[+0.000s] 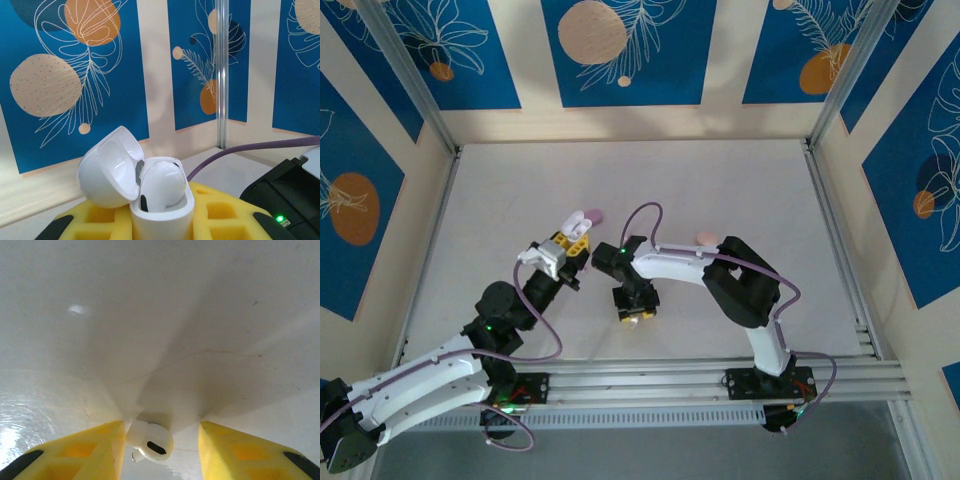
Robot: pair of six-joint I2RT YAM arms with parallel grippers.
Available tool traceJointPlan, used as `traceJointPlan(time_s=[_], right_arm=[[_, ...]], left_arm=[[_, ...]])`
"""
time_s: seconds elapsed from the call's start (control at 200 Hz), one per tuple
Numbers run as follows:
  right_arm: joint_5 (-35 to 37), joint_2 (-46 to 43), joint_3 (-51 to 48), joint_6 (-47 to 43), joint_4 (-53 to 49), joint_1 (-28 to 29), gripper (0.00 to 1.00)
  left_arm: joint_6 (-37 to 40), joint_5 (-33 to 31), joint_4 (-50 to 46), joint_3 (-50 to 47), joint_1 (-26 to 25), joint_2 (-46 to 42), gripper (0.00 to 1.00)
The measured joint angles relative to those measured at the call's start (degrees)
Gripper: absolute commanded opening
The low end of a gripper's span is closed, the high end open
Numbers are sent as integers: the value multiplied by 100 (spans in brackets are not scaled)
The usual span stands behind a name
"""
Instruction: Insert the wireless bluetooth earbuds into the charging case
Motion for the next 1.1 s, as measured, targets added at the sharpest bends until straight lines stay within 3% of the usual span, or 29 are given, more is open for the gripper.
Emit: traceJointPlan(time_s=[0.435, 0.92, 1.1], right_arm=[[153, 0, 4, -505, -63, 48, 29], [101, -326, -560, -2894, 175, -380, 31], [151, -302, -476, -3449, 61, -378, 43]], left_arm=[[0, 2, 2, -2, 2, 0, 14], [-2, 7, -20, -2, 2, -20, 14], [-2, 7, -61, -2, 2, -92, 14]])
